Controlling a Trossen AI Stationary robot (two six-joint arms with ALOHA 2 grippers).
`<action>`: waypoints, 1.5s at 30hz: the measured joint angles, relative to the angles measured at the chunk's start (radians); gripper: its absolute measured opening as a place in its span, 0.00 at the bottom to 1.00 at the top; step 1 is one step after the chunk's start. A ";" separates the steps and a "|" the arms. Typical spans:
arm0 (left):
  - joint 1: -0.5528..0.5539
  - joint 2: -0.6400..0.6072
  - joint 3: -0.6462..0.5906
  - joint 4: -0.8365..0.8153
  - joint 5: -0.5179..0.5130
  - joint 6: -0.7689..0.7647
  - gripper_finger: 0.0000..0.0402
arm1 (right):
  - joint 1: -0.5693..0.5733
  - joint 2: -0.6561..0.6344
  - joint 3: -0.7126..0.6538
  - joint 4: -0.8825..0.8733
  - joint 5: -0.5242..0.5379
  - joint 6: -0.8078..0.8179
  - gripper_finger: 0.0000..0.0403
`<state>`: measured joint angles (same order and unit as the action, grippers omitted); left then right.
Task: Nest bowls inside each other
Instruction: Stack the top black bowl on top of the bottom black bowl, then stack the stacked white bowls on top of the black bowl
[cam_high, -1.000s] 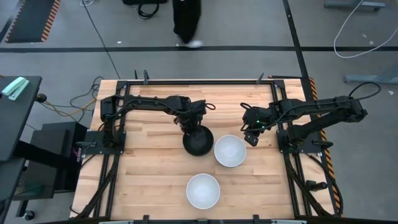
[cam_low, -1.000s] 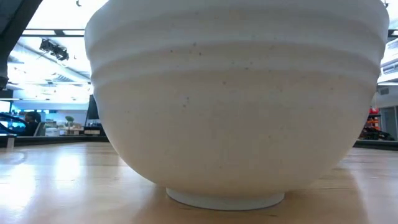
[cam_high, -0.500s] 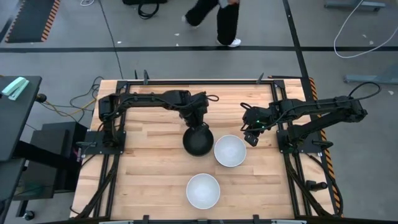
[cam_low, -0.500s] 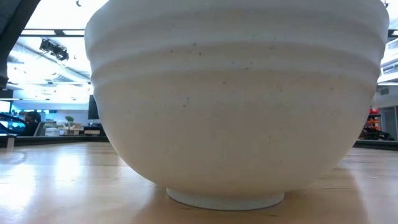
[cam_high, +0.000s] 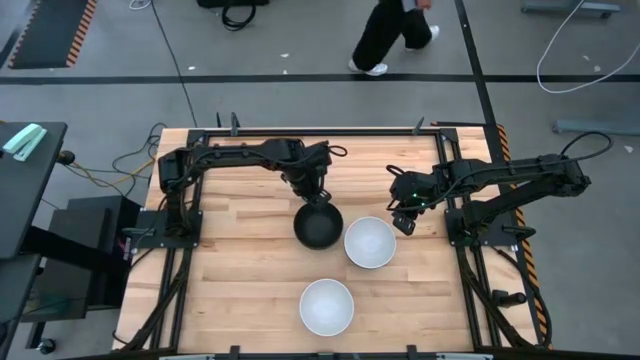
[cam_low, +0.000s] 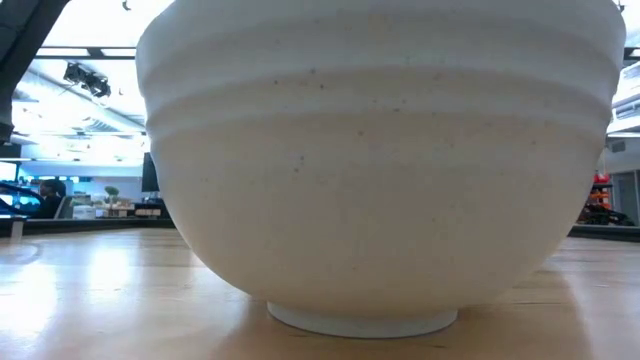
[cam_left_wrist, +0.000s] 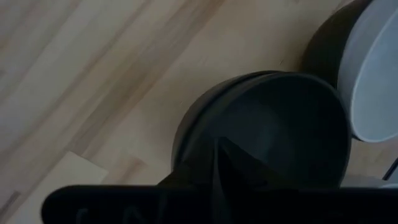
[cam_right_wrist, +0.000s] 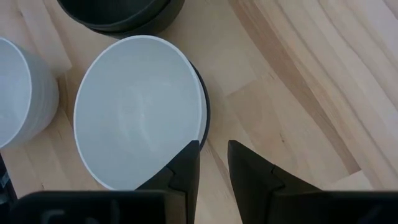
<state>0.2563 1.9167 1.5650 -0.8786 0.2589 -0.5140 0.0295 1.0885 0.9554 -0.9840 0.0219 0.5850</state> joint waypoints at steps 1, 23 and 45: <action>-0.002 0.000 0.000 0.005 0.000 0.000 0.06 | 0.000 0.000 0.000 0.000 0.000 0.000 0.23; 0.147 -0.007 -0.002 -0.154 -0.114 0.163 0.15 | 0.006 0.004 0.000 -0.056 -0.097 0.325 0.23; 0.286 -0.006 -0.002 -0.174 -0.179 0.239 0.11 | 0.081 0.222 0.007 -0.039 -0.104 0.372 0.21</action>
<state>0.5426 1.9102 1.5635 -1.0523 0.0803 -0.2752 0.1108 1.3100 0.9622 -1.0229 -0.0821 0.9567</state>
